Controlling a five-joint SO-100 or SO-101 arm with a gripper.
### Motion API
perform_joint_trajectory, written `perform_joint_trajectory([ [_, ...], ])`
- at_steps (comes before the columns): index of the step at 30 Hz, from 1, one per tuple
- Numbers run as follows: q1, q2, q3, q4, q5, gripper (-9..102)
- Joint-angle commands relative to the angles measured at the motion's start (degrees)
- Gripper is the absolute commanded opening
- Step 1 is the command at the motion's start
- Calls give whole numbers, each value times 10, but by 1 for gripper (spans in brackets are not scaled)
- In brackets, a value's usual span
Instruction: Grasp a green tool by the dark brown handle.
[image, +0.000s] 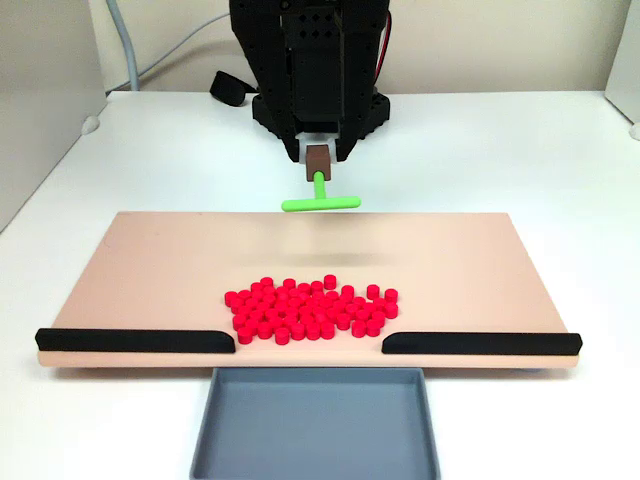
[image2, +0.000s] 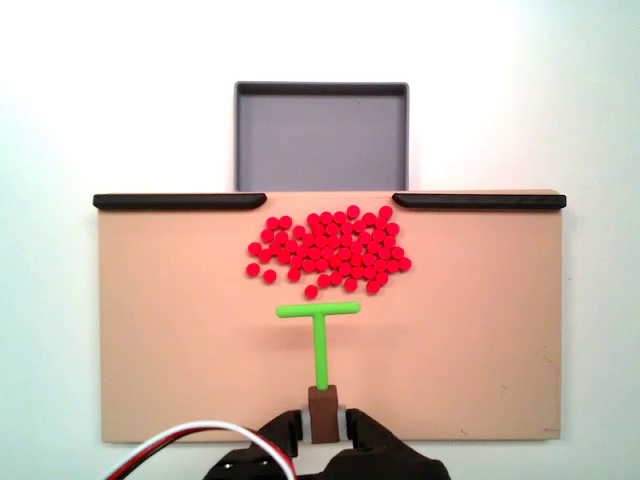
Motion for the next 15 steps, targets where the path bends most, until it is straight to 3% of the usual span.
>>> perform_joint_trajectory([
  [1, 6, 1, -15, 0, -17, 0],
  [15, -2, 11, -10, 0, -4, 0],
])
